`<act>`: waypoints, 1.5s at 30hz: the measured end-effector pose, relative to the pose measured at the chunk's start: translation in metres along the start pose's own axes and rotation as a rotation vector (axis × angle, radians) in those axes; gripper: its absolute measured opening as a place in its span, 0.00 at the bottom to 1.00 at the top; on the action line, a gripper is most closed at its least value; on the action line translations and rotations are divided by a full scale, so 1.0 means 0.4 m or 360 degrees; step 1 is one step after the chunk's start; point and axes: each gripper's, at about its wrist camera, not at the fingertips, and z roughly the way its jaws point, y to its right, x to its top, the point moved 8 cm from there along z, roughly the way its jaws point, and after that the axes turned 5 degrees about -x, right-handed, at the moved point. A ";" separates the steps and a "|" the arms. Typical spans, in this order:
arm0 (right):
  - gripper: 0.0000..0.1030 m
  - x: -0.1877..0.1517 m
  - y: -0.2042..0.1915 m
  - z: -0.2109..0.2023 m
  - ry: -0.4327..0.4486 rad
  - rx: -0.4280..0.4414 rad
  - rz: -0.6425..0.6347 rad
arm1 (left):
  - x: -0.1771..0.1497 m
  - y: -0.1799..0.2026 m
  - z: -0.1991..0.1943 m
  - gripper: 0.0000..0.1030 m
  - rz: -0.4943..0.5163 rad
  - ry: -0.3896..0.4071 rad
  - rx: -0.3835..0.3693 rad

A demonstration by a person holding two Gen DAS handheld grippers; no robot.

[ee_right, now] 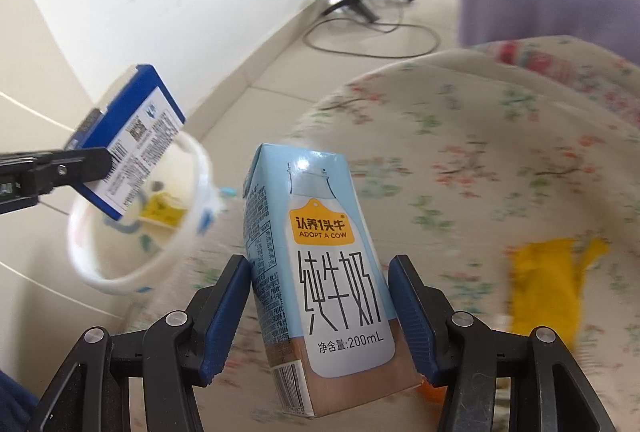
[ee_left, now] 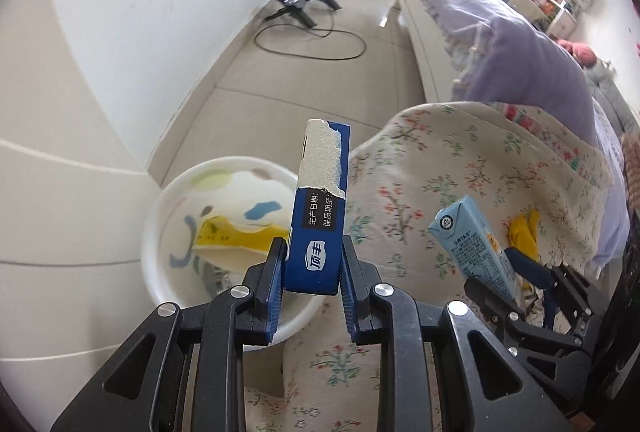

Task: Collect trash
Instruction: 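Carry both cartons toward the white basin, then lower both cartons into the white basin and open both tools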

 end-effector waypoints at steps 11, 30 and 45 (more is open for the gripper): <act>0.60 0.018 -0.167 0.080 -0.0061 0.0210 -0.0006 | -0.002 -0.166 -0.002 0.26 -0.0273 -0.0042 -0.0007; 0.61 0.080 -0.389 0.243 -0.0092 0.0525 -0.0059 | -0.023 -0.286 0.037 0.26 -0.0572 -0.0104 -0.0013; 0.63 0.060 -0.377 0.326 -0.0210 0.0495 -0.0043 | -0.047 -0.274 0.069 0.51 -0.0577 -0.0210 0.0001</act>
